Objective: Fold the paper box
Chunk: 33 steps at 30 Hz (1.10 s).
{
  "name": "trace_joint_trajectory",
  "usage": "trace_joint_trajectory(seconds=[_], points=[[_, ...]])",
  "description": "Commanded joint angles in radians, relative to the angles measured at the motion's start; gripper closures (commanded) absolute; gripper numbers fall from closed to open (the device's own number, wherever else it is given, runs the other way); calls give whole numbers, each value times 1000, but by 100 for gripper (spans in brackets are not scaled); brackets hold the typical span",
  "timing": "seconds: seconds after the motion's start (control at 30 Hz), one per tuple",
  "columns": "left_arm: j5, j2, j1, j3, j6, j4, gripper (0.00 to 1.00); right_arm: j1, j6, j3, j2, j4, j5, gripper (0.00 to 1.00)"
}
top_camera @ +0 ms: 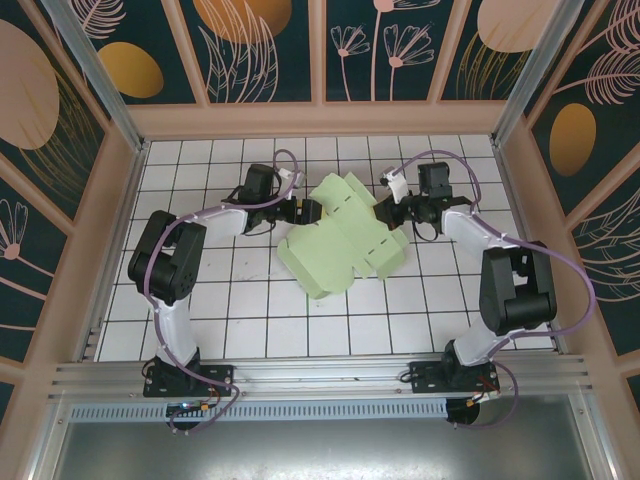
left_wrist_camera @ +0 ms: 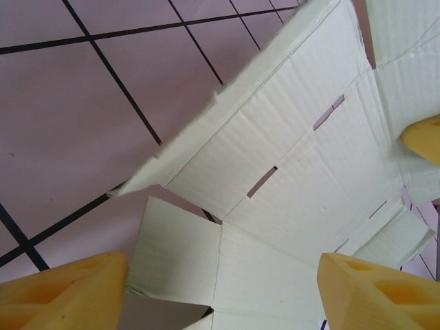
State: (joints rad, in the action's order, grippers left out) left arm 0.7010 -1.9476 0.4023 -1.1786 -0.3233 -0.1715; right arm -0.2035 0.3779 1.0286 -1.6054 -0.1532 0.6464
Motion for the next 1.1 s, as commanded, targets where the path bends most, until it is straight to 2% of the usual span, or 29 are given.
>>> trace_joint_trajectory(seconds=[0.0,0.3,0.5,0.67,0.73,0.83,0.87,1.07], points=[[43,-14,10,-23,12,4,31,4,-20,-16,38,30,-8,100],[18,37,73,18,86,5,29,4,-63,-10,26,45,-49,100],[-67,56,111,34,120,1,28,4,-91,-10,18,47,-72,100],[-84,50,124,28,138,24,29,3,-106,-13,1,36,-120,100],[-108,53,133,27,156,40,33,2,-107,-15,-5,33,-136,100],[-95,26,136,7,181,83,52,1,-114,-19,-13,36,-145,100],[-97,10,137,-7,189,105,55,0,-114,-21,-17,39,-145,100],[-157,-47,159,-37,240,178,53,-6,-114,-17,-44,33,-160,100]])
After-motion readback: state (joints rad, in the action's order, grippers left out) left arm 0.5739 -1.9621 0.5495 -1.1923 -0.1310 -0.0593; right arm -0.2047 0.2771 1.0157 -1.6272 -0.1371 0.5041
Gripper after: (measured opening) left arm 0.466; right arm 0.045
